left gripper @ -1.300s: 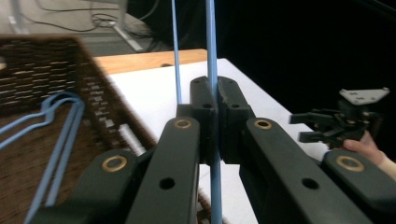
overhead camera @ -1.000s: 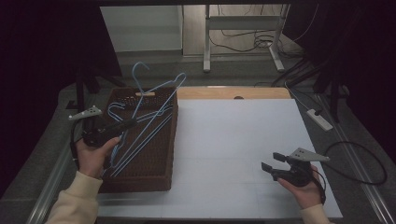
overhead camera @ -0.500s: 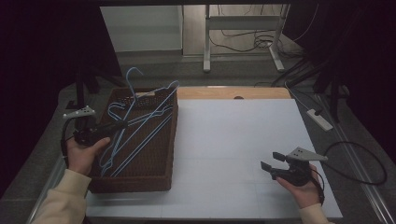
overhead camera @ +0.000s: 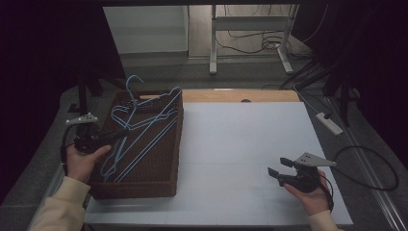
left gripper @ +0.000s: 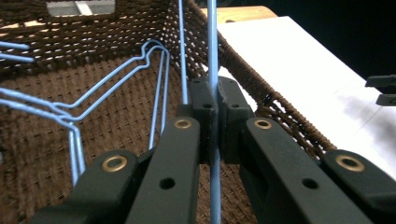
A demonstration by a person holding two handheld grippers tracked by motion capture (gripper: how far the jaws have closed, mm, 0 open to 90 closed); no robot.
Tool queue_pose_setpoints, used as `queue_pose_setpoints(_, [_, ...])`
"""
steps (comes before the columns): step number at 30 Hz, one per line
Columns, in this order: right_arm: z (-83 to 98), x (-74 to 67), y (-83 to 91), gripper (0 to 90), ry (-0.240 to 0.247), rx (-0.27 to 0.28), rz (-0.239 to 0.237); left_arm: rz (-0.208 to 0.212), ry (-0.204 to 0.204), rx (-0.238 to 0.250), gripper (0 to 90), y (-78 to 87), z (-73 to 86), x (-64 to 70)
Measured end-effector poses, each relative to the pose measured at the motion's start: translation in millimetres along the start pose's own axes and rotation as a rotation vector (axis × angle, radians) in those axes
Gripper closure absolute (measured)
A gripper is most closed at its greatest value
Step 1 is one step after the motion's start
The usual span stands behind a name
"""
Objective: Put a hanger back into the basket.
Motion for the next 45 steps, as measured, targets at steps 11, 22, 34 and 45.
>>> queue_pose_setpoints(11, [0.6,-0.9,-1.0,31.7,0.006,-0.007,-0.003,0.018,0.021,-0.083,87.0,-13.0,19.6,-8.0])
queue_pose_setpoints(22, [0.9,-0.2,0.2,31.7,0.005,-0.007,-0.006,-0.101,0.036,-0.231,85.9,-33.6,44.9,-25.3])
queue_pose_setpoints(34, [3.4,-1.3,-1.0,31.7,0.006,-0.024,-0.015,-0.256,-0.008,-0.307,77.3,-36.6,53.3,-44.4])
queue_pose_setpoints(45, [3.0,0.9,1.6,31.5,0.003,-0.021,-0.011,-0.159,-0.107,-0.091,36.5,-16.3,24.3,0.4])
Point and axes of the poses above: each handheld gripper's, and its own axes: y roughly backward along the jaws, z roughly out of its underside, x roughly to its right, the point moved 9 cm from there along -y, roughly forward along the jaws, and after that the axes turned 11 degrees about x, right-handed, at the moved point
